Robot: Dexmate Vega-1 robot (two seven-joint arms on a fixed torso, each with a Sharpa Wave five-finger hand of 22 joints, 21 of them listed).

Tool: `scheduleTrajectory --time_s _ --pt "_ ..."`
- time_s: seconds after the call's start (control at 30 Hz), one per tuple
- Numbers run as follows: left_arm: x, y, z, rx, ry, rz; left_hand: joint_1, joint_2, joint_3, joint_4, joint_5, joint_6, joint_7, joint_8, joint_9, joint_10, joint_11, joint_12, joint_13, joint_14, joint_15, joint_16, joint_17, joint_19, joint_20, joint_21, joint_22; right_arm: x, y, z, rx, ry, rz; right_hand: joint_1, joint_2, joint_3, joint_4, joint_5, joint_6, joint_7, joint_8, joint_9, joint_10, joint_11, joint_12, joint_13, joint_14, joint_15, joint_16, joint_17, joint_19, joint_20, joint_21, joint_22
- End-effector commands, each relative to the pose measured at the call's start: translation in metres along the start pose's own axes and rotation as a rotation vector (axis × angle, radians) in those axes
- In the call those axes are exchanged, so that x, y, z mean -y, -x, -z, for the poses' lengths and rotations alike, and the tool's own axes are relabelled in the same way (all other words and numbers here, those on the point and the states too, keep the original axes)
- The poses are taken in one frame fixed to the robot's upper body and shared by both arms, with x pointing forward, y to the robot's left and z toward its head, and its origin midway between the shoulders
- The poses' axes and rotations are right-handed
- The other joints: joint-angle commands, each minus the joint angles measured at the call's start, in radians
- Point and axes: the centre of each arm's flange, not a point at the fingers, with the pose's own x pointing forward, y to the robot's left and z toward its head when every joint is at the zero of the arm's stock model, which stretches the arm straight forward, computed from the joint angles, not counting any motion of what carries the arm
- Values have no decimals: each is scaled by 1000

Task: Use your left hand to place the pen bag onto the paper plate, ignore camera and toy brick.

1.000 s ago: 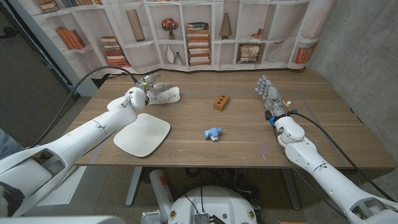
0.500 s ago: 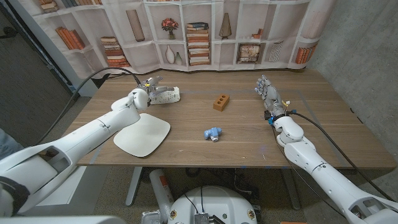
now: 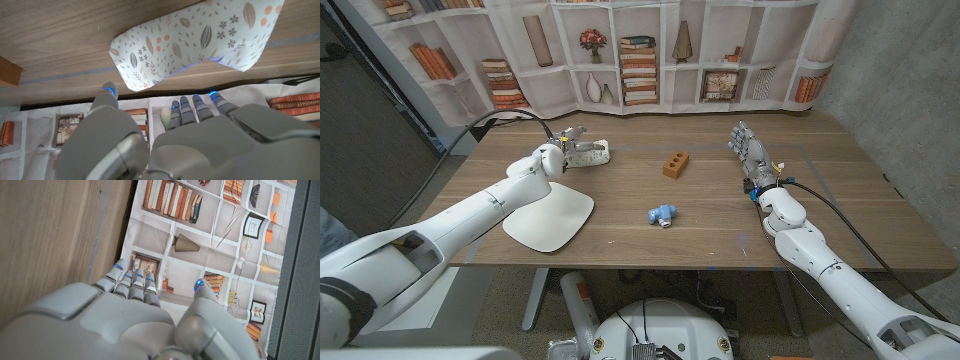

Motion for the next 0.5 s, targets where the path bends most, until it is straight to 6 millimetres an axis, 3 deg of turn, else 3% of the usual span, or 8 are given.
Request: scheduleTrajectory --time_s 0.03,0.5 --pt "8 -7 -11 4 -17 26 13 0 -6 -1 7 -1 7 -4 5 4 6 -2 3 -5 2 -4 4 -1 8 -6 3 1 -1 2 -4 -5 2 2 4 -1 -1 -1 9 -1 1 6 6 4 -3 3 8 4 -2 2 2 -30 -4 2" --pt "17 -9 -14 -4 -29 52 16 3 -15 -4 10 9 6 -1 5 6 3 0 4 0 0 -1 5 4 7 -9 3 6 -1 3 -9 -12 7 0 6 -3 0 -1 7 -1 0 6 7 4 -4 3 9 5 -3 3 3 -30 -10 3"
